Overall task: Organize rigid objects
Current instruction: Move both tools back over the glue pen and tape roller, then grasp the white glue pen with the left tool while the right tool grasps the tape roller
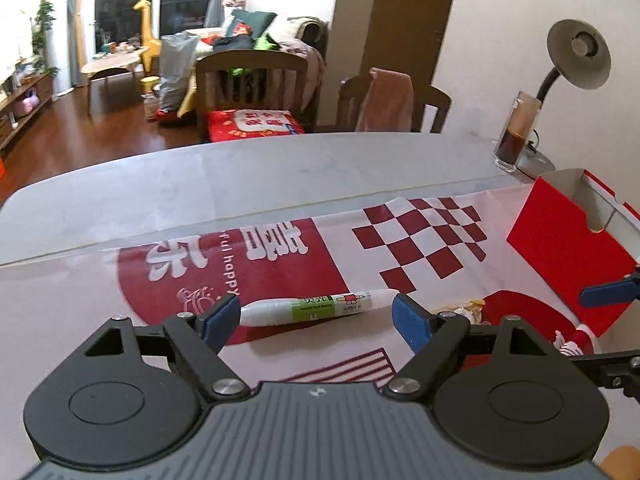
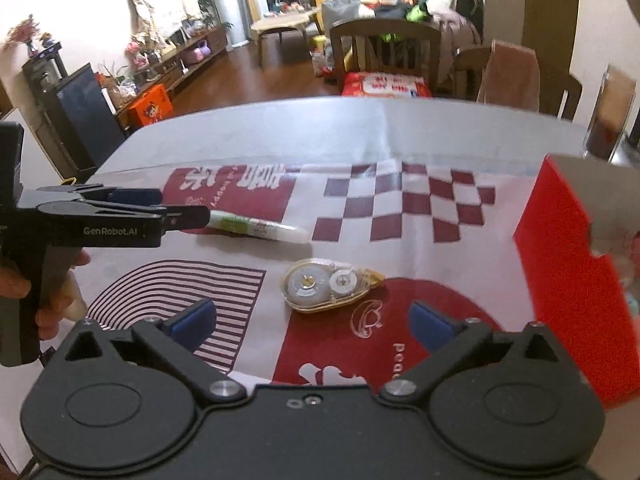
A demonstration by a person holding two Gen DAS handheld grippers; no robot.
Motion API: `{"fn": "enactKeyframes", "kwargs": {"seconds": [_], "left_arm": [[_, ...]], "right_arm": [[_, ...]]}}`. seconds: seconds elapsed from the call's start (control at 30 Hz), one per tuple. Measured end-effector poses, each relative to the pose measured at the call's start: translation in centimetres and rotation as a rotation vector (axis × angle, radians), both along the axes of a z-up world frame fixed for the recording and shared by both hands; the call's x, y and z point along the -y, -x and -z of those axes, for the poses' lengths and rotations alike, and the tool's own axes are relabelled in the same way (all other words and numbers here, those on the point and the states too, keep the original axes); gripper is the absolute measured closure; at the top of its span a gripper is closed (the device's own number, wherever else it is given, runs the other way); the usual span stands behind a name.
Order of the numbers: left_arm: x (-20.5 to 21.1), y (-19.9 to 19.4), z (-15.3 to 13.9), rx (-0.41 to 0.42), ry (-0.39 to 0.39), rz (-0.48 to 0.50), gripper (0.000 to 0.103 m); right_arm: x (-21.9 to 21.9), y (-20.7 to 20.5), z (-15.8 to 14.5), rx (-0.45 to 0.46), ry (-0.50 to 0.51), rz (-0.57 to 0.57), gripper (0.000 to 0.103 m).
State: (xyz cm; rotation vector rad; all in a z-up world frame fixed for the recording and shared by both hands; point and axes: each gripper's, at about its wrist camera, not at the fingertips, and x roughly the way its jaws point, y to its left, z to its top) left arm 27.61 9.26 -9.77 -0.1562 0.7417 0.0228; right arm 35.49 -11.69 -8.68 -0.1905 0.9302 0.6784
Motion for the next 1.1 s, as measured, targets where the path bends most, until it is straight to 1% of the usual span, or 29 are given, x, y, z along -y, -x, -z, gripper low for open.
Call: {"fn": "enactKeyframes", "kwargs": {"seconds": [0.2,0.33,0.6,0.7,0.97,1.07,1.1], "left_arm": [[-0.8,-2.6,2.3,-0.030,-0.031,0.091,0.020],[-1.0,-4.1,3.6,-0.045,-0.088,0.155,0.020],[0.0,-6.0,5.5,-0.081,-0.183,0.338,0.020],[0.4,-6.5,6.1,-0.096,-0.200,0.378,0.020],[-0.2,-6.9,6.5,-0.093,-0.138,0.394,0.021],[-0.4,-6.7,6.4,-0.087,-0.130,0.388,0.029],[-0.5,-6.7,6.4,-0.087,-0.130,0.384,0.033]], "right_arm": [[-1.4,-1.0,2.3,-0.046,0.047,0.026,0.000],[-2.0,-1.7,3.6,-0.056,0.079,0.039,0.001],[-2.9,-2.1,5.5,-0.077,0.116,0.017,0.001],[-3.2,-2.4,5.7,-0.094,0.114,0.002,0.001],[-4.5,-3.1,6.3,-0.111,0.111,-0.027,0.003],[-4.8,-3.6,6.2,-0.113,0.103,-0.025,0.005],[-4.9,-3.7,6.2,-0.113,0.101,-0.022,0.005]]}}
